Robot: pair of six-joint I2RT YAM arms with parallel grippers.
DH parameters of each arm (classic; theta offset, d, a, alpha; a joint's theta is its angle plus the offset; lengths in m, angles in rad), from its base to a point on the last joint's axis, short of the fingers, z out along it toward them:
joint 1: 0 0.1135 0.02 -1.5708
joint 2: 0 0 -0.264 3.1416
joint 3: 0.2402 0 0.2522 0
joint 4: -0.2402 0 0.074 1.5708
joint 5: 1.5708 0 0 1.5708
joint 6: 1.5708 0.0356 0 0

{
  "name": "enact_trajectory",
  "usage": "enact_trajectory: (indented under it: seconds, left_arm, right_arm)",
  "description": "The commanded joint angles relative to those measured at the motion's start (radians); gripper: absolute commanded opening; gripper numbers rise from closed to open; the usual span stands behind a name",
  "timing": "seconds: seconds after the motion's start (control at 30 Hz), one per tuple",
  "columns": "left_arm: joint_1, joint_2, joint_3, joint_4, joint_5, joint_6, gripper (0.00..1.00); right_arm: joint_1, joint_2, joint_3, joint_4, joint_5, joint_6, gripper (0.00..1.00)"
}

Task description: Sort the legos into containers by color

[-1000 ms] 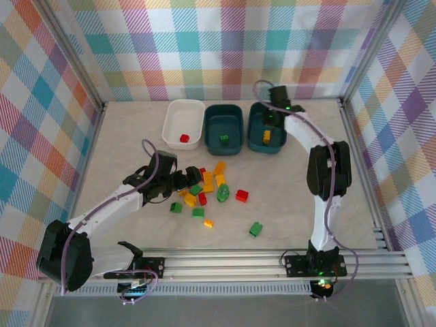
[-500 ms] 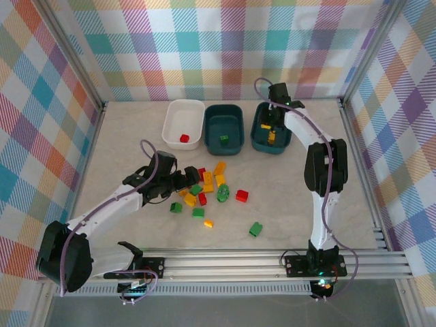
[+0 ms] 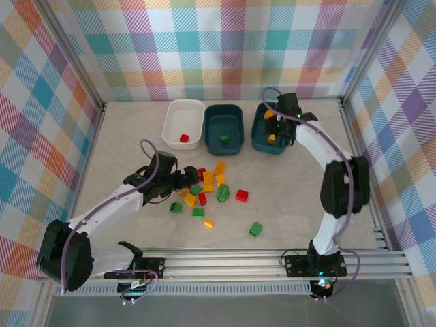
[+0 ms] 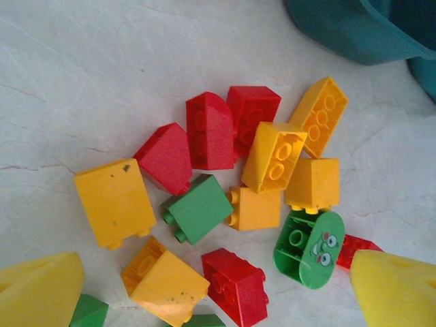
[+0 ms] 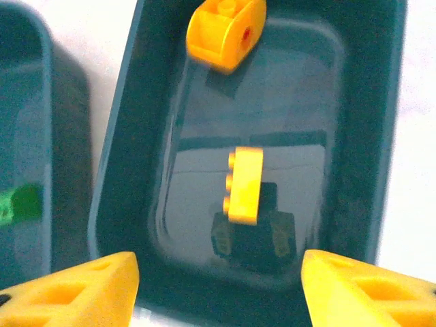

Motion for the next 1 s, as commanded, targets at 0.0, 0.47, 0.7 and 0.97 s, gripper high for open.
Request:
enact_trajectory:
  seconds: [0.0, 0.47, 0.7, 0.97]
  left_arm:
    - [-0.005, 0.01, 0.013, -0.032, -0.093, -0.032, 1.0]
    - [0.005, -0.009, -0.067, -0.029, -0.18, -0.15, 1.0]
    - [0.001, 0.023, -0.077, -0.006, -0.154, -0.157, 1.0]
    - [-0.001, -0.009, -0.094, -0.029, -0.168, -0.148, 1.0]
  right_arm:
    - [0.122, -0.158, -0.18, 0.013, 0.016, 0.061, 0.63]
    - [0.594, -0.618, -0.726, -0.209, -0.019, 0.719, 0.86]
    - [0.647, -0.57, -0.792, -0.142, -0.077, 0.861, 0.93]
    - [0.678, -0.415, -0.741, -0.092, -0.091, 0.912, 0.76]
